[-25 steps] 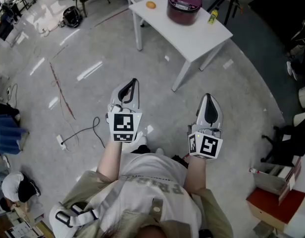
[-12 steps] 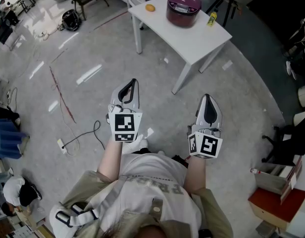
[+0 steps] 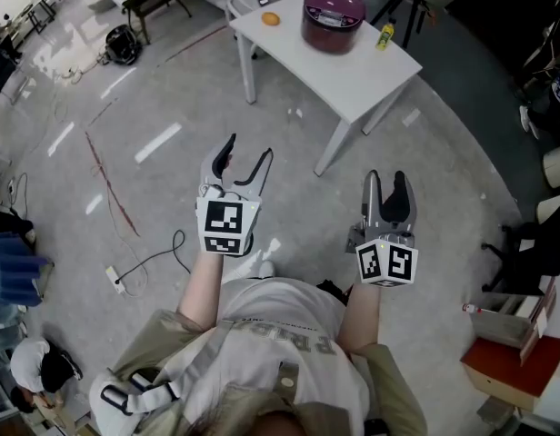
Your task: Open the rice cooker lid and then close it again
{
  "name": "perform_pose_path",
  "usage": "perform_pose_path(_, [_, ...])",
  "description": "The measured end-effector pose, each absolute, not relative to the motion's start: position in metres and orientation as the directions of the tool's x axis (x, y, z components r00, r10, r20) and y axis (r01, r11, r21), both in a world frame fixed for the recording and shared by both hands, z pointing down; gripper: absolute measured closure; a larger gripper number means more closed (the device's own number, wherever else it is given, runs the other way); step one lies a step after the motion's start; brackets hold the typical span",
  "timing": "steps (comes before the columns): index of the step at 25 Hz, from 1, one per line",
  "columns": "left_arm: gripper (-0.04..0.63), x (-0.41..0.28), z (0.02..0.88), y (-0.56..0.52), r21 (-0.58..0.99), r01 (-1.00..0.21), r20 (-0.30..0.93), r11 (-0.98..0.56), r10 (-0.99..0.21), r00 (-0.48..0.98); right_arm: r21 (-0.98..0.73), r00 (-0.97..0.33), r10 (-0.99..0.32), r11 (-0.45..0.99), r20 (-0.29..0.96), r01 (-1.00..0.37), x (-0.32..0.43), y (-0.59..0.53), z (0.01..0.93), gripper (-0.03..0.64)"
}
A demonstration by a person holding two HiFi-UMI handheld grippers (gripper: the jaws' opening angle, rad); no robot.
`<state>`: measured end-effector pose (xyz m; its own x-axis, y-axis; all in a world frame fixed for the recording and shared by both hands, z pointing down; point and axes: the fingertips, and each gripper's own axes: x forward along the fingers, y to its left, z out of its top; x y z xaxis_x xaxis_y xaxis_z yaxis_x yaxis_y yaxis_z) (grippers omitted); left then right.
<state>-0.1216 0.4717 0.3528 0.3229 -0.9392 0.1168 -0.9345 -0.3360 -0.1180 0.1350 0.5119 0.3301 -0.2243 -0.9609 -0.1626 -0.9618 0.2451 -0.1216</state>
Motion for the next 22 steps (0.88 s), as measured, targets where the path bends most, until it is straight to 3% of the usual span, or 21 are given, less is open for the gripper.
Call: perform_pose_path(22, [0.305, -0.173, 0.402, 0.446, -0.100, -0.938, 0.247, -0.331, -0.922, 0.298, -0.125, -0.060, -0.994, 0.070, -0.086, -0.990, 0.170, 0.498, 0.352, 0.385])
